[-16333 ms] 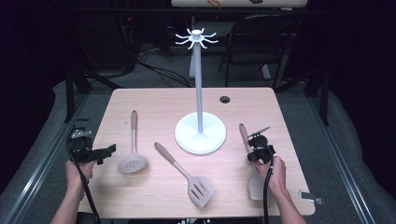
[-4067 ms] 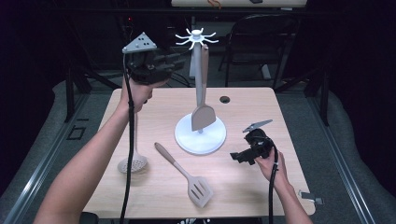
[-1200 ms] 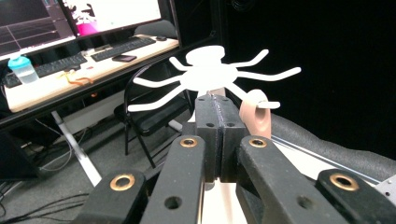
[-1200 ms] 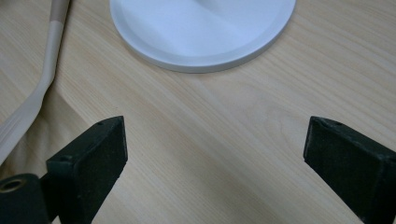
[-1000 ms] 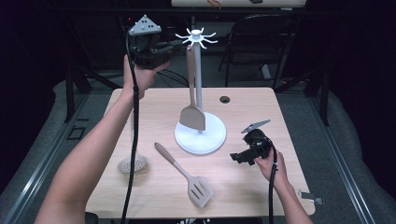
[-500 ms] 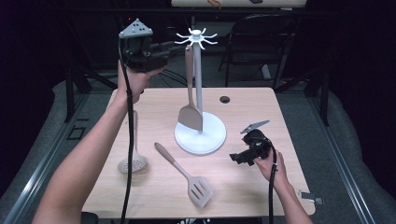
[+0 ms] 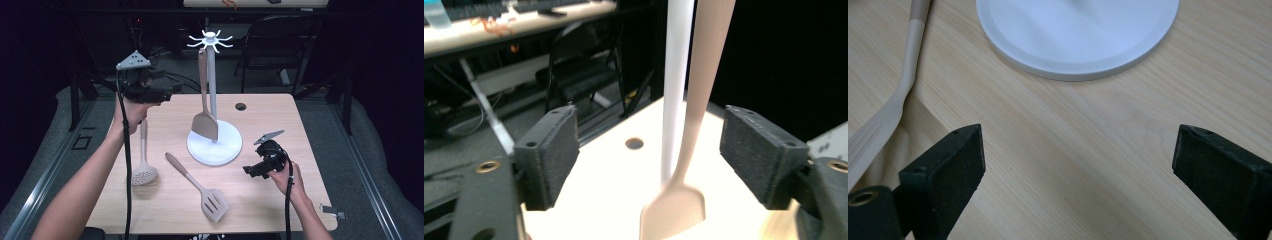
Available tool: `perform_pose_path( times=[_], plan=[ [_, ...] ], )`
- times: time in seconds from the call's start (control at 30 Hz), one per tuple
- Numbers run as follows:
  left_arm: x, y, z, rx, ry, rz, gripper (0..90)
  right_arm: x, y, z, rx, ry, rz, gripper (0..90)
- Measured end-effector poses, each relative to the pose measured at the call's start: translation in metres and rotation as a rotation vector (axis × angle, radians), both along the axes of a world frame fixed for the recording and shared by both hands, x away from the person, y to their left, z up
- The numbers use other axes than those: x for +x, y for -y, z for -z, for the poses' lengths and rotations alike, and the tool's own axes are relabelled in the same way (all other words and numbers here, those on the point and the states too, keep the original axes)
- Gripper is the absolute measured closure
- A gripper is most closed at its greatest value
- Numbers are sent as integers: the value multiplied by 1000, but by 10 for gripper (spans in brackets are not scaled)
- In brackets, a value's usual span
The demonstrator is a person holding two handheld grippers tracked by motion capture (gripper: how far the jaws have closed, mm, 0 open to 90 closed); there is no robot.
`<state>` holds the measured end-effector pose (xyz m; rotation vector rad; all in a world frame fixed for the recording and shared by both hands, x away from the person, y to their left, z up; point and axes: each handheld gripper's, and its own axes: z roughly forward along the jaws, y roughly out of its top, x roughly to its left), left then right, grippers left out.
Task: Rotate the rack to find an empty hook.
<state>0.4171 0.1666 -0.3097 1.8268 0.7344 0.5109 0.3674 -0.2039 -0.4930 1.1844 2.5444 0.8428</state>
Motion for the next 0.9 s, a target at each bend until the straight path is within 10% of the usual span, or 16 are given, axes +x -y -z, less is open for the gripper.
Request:
perform_pose_path(
  times=[0.4,0.67,0.9],
  plan=[
    [-26,-18,82,72,-94,-33,155,-2,-9,4,15,-27,16,71],
    [-38,-28,131,25,-162,-62,139,-6,-18,6,10,-33,2,90],
    [-42,-28,146,33,-194,-58,117,-6,-31,9,-8,-43,-10,92]
  ],
)
